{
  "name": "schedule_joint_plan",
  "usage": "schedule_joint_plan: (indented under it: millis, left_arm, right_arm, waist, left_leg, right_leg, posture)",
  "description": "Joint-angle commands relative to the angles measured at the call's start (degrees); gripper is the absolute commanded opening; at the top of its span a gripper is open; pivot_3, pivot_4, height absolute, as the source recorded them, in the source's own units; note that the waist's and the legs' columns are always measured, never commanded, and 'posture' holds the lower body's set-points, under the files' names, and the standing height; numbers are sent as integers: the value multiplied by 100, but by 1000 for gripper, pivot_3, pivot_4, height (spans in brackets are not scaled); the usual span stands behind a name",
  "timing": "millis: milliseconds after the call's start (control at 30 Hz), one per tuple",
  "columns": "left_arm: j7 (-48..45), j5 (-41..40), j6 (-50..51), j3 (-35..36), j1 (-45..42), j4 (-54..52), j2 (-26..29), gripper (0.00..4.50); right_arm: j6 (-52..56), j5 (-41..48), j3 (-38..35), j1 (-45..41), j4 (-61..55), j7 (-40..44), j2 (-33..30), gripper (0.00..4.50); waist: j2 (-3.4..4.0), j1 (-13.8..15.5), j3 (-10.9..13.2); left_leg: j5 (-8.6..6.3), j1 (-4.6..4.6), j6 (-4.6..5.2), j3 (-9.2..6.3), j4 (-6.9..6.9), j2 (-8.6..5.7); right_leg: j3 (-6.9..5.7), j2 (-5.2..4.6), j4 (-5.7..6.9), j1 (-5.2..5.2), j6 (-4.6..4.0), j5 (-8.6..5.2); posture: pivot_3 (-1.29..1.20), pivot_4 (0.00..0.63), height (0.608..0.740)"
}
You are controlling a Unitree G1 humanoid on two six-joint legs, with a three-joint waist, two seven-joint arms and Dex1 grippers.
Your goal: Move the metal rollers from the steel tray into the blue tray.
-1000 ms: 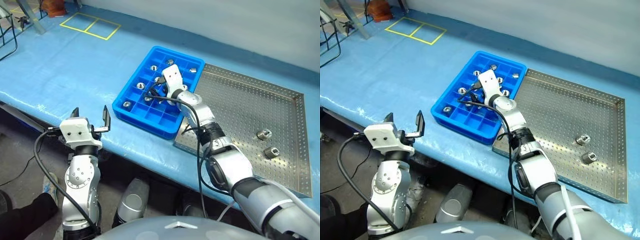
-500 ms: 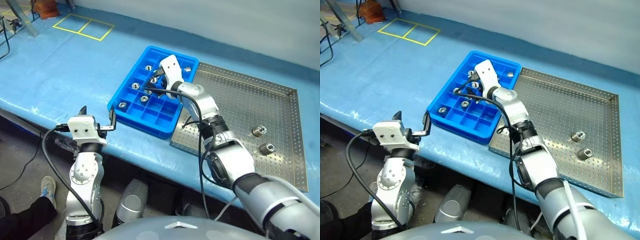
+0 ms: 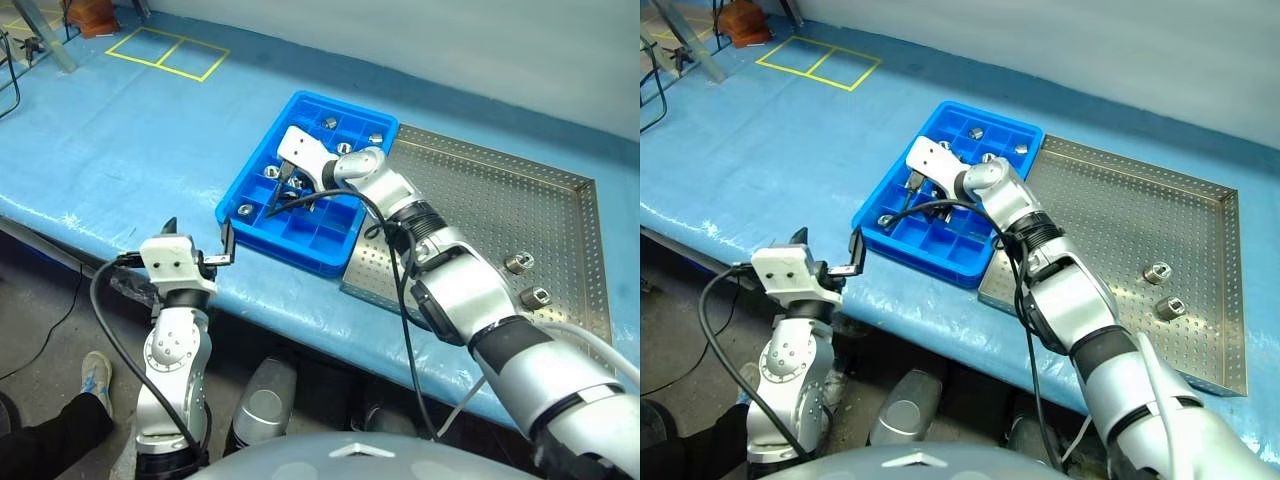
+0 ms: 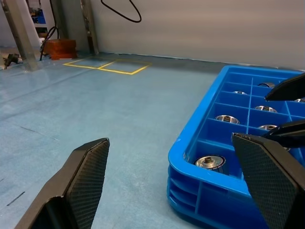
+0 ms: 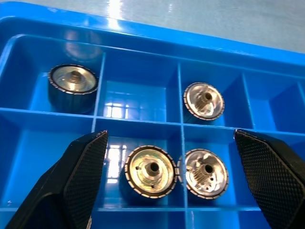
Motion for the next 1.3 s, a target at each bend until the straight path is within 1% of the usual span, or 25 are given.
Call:
schedule_joint_plan:
  millis: [33,167,333,433,533,667,800,867,933,1033,1133,1300]
  left_arm:
    - [14,41,-145,-49,-13,-95,-25,4500]
    - [22,40,-146,-77,-30,-81,-28,4500]
    - [37,43,-145,-127,-40,-64,-29,4500]
    - [46,32,-144,-133,-37,-63,-30,4500]
    - [51,27,-144,-134,-41,-53,-33,4500]
    - [54,23,-150,-146,-39,-42,-49,4500]
    - [49,20,-161,-164,-50,-15,-76,4500]
    - [41,21,-164,-188,-61,12,-89,4500]
    - [27,14,-159,-206,-69,33,-96,4500]
    - [-14,20,-146,-235,-126,75,-65,4500]
    - [-3,19,-153,-227,-148,73,-61,4500]
    - [-30,6,-268,-176,35,-52,-31,4500]
  right_arm:
    - [-119,-171,6,-251,150,-120,15,4474]
    - [-215,-322,41,-295,279,-152,18,4474]
    - [-1513,-973,517,-132,53,-545,-192,4474]
    - [-2220,-1396,917,-22,-94,-577,-356,4474]
    - [-2609,-1558,1052,-30,-122,-567,-437,4474]
    - [-2514,-1466,979,-158,-236,-54,-421,4474]
    - [-2211,-1780,1211,-422,-50,340,-378,4474]
    - [-2031,-1728,1218,-600,100,730,-254,4474]
    - [-1881,-1522,1099,-826,296,1215,-73,4474]
    - [-1869,-1538,1055,-1415,899,1613,139,4474]
    - [-1766,-1337,837,-1868,1405,2117,325,4474]
    - [-1806,-1372,803,-2179,1784,2395,409,4474]
  waist:
    - [0,8,0]
    - [0,6,0]
    - [0,9,0]
    - [0,3,0]
    - [0,0,0]
    - [0,7,0]
    - [1,1,0]
    - [1,6,0]
    - [1,-2,0]
    - [2,-30,1]
    - [3,-15,2]
    - [3,49,2]
  left_leg:
    - [0,0,-1,0,0,0]
    - [-1,-1,-4,0,0,0]
    - [-2,-1,-7,0,-1,1]
    - [-2,-1,-7,0,-1,1]
    - [-1,-1,-8,-1,-1,1]
    - [-1,0,-9,-1,-1,3]
    - [0,0,-9,-1,1,3]
    - [0,1,-10,-1,1,4]
    - [0,1,-10,-3,1,5]
    - [-1,2,-11,-2,-1,6]
    - [-4,0,-16,-7,-2,12]
    - [-9,0,-24,-15,0,14]
  right_leg:
    - [-1,0,0,0,0,-1]
    - [-1,0,0,-2,0,-1]
    - [-3,0,-1,-3,1,-1]
    - [-3,0,-1,-2,4,-2]
    - [-3,0,0,-3,2,-2]
    - [-3,1,1,-2,0,-1]
    - [-4,0,2,-1,-3,-1]
    - [-5,0,4,-2,-5,-2]
    - [-9,1,2,-1,-6,-2]
    - [-10,1,2,-2,-7,-2]
    - [-17,6,2,-3,-7,-3]
    - [-27,5,2,0,-7,-24]
  posture:
    - [473,150,740]
    - [466,150,740]
    - [468,150,740]
    - [469,150,740]
    - [469,150,740]
    - [468,150,740]
    - [461,150,740]
    - [457,150,740]
    - [457,150,740]
    - [456,150,740]
    - [475,150,740]
    - [500,150,740]
